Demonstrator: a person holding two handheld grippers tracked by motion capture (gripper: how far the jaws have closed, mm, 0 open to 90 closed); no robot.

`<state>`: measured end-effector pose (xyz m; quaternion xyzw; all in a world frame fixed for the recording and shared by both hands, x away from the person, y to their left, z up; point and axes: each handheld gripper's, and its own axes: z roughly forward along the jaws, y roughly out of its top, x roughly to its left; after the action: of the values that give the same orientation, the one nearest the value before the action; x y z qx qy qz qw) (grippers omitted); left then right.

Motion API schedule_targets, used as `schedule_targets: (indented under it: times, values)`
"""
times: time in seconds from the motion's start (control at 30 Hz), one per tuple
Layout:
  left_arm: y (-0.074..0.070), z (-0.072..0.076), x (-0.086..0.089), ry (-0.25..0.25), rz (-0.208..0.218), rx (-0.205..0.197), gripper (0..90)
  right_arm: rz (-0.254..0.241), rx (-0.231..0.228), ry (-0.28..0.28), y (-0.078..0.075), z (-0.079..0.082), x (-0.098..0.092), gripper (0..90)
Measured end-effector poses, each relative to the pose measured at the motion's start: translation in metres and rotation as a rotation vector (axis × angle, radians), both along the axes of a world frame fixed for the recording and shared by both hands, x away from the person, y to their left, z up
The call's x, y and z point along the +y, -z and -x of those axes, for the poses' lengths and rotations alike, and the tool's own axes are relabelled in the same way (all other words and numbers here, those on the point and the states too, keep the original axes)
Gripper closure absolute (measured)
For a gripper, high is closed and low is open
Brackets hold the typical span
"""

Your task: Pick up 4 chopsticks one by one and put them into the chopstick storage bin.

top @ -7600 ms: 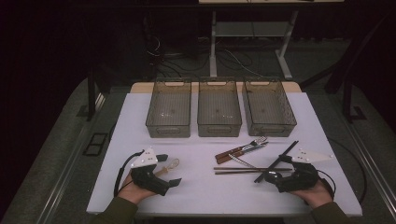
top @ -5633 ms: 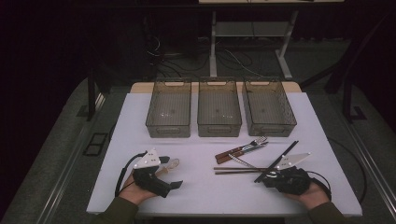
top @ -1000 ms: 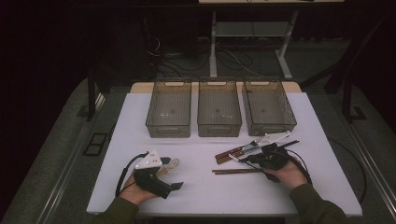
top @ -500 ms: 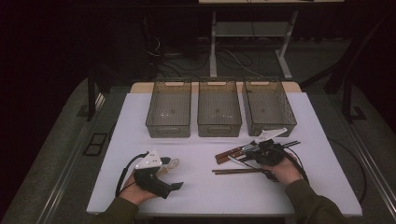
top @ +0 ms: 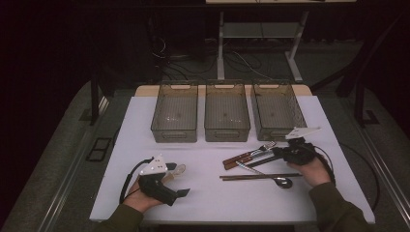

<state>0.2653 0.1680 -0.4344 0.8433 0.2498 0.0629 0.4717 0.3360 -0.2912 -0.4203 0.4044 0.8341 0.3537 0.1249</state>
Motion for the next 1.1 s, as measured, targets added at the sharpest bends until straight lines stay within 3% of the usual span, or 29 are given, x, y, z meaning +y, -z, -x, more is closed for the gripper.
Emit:
schedule_targets:
  times: [0.27, 0.47, 0.8, 1.1]
  values:
    - [0.0, 0.0, -0.001, -0.001, 0.0, 0.004, 0.0, 0.05, 0.013, 0.146, 0.003, -0.013, -0.05, 89.7]
    - [0.001, 0.0, -0.001, -0.001, 0.0, 0.005, 0.0, 0.055, 0.036, 0.213, 0.011, -0.026, -0.068, 89.7]
    - [0.001, -0.001, -0.001, 0.001, -0.001, 0.006, 0.0, 0.078, 0.066, 0.238, 0.024, -0.04, -0.069, 89.7]
    - [0.001, 0.0, -0.001, 0.002, -0.001, 0.006, 0.0, 0.089, 0.077, 0.239, 0.024, -0.037, -0.071, 89.7]
